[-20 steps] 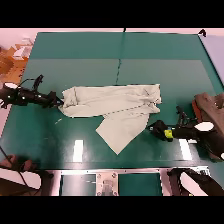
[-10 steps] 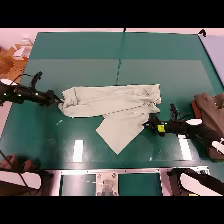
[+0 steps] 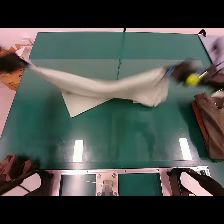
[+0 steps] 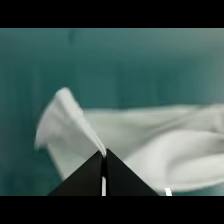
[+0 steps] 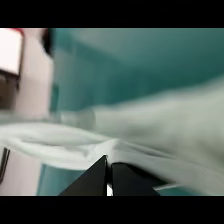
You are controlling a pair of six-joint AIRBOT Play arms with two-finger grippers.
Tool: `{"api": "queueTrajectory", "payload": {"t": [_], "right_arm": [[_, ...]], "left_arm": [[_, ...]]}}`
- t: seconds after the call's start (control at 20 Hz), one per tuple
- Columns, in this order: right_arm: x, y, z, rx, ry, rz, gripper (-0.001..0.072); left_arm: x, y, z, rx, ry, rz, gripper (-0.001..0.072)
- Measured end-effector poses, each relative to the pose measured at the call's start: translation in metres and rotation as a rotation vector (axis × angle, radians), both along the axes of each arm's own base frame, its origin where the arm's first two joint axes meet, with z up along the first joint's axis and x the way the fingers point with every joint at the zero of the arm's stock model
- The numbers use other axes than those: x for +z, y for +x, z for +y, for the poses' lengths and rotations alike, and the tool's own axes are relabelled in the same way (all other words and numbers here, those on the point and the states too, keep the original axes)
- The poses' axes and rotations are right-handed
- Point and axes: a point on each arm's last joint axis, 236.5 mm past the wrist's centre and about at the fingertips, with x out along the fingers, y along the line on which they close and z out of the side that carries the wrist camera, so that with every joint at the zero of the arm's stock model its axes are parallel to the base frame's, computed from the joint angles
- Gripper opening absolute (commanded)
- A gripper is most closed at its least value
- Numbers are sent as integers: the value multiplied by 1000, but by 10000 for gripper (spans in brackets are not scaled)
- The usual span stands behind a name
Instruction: Fold the shirts.
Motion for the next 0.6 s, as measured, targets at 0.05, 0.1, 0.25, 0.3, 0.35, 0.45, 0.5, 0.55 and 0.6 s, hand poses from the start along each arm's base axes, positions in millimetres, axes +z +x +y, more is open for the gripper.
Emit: {"api": "queueTrajectory", "payload": {"t": [0.05,0.1,0.25,0.3,0.35,0.45,0.5,0.55,0.6], "right_arm": [[58,-3,-9,-19,-22,-117,17],[112,-12,-18,-50,-48,-230,17],[245,-58,-36,-151,-137,-523,17],[278,-77,-38,-184,-171,-604,17],[307,-96,-38,-217,-206,-679,17],[345,-129,-34,-269,-262,-791,17],[361,-142,-31,-298,-280,-843,17],[372,-154,-29,-321,-293,-884,17],[381,-163,-26,-340,-307,-918,17]], "left_arm": [[49,-6,0,33,24,-118,22],[93,-15,-2,61,43,-226,22],[223,-67,-16,120,104,-558,22],[260,-88,-23,129,122,-656,22],[293,-112,-31,131,143,-746,22],[348,-158,-48,134,182,-908,22],[367,-177,-55,134,196,-969,22],[382,-194,-61,134,213,-1019,22],[391,-204,-64,136,223,-1048,22]]}}
